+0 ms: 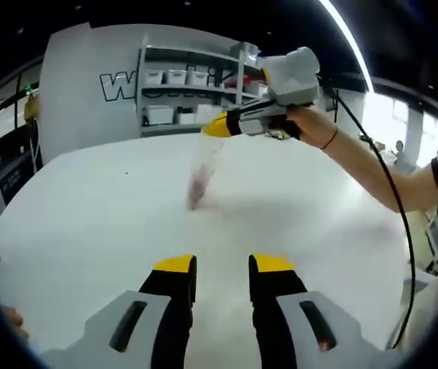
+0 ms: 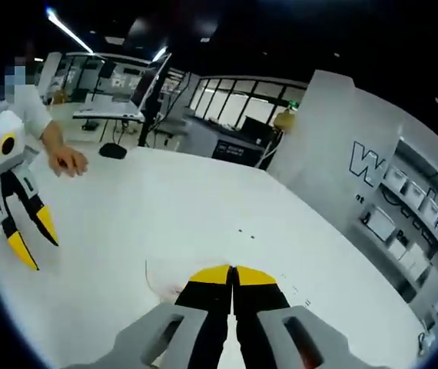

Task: Open the resealable bag by pulling the two sides of the seal apart until the entire bag opening is separated and visibly accessible.

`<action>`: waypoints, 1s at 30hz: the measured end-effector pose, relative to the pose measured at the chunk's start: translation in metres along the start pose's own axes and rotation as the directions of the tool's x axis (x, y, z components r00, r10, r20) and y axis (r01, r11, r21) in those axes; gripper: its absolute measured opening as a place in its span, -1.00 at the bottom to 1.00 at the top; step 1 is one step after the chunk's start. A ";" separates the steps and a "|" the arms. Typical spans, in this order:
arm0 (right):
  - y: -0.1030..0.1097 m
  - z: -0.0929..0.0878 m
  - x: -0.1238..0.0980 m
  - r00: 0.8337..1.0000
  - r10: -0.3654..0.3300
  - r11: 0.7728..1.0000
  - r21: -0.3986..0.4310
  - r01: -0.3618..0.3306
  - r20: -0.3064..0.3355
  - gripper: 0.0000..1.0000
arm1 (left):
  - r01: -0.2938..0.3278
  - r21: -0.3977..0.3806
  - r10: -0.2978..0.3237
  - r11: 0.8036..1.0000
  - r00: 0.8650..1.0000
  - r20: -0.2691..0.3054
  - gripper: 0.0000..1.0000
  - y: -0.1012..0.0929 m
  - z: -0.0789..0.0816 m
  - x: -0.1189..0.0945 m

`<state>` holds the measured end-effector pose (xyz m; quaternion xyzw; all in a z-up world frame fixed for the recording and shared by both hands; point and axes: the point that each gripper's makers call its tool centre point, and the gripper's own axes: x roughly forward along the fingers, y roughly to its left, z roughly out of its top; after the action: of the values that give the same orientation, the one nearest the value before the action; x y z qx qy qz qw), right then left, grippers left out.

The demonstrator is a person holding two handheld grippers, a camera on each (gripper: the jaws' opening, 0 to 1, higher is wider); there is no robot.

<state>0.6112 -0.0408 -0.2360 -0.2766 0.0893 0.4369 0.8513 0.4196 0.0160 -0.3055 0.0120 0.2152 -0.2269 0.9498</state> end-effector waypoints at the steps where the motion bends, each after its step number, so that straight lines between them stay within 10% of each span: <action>1: -0.003 0.001 0.003 1.000 -0.007 1.000 0.000 0.007 0.000 -1.00 | -0.001 0.000 0.001 1.000 1.000 0.001 -0.44 0.000 0.000 0.000; 30: -0.039 -0.007 0.053 0.997 -0.077 0.995 0.067 0.079 -0.027 -1.00 | -0.023 -0.010 0.023 1.000 0.999 -0.023 -0.44 0.009 -0.003 0.001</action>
<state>0.6746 -0.0259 -0.2475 -0.2561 0.1037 0.3965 0.8755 0.4229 0.0241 -0.3093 0.0123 0.2269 -0.2147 0.9499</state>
